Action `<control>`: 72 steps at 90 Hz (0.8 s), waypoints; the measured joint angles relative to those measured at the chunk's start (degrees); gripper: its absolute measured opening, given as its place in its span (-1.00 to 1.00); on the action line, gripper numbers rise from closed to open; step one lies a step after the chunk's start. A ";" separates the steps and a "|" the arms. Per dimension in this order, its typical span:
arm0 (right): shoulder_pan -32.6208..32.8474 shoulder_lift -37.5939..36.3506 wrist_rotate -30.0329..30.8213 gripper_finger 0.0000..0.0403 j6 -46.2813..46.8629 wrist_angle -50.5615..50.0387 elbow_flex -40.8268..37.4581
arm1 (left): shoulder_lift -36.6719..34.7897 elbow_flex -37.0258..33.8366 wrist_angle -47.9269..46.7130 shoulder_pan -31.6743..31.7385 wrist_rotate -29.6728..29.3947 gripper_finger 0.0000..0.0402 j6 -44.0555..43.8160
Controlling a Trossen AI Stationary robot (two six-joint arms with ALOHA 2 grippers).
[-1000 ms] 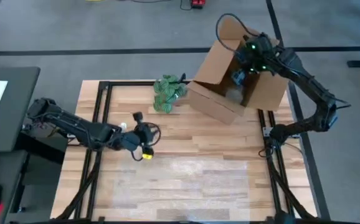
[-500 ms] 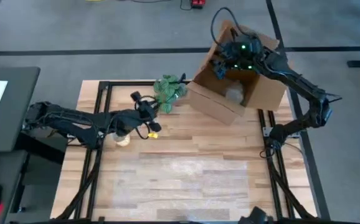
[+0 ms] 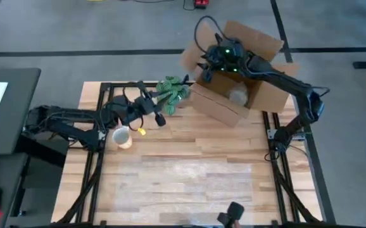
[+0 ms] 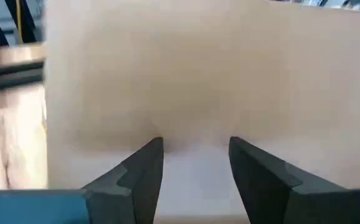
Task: Wrap mug
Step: Put the blue wrapped mug into the box
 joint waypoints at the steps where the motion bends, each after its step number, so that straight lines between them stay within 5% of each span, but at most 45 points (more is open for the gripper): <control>1: 0.00 0.20 0.00 -0.16 0.00 -0.08 0.00 | 0.00 0.00 0.24 0.28 0.67 -0.78 -0.32; 22: 0.05 2.80 -0.69 -0.20 -0.59 -4.43 0.18 | 4.74 0.55 3.26 3.17 12.14 -0.89 -7.23; 47: 1.76 -0.02 -0.34 -0.21 -1.66 -11.12 -0.01 | 16.58 7.53 3.13 0.36 12.85 -0.99 -7.18; 72: 5.74 -7.35 -0.22 -0.21 -1.96 -16.16 -0.15 | 17.17 9.38 1.32 -6.68 12.75 -1.00 -5.36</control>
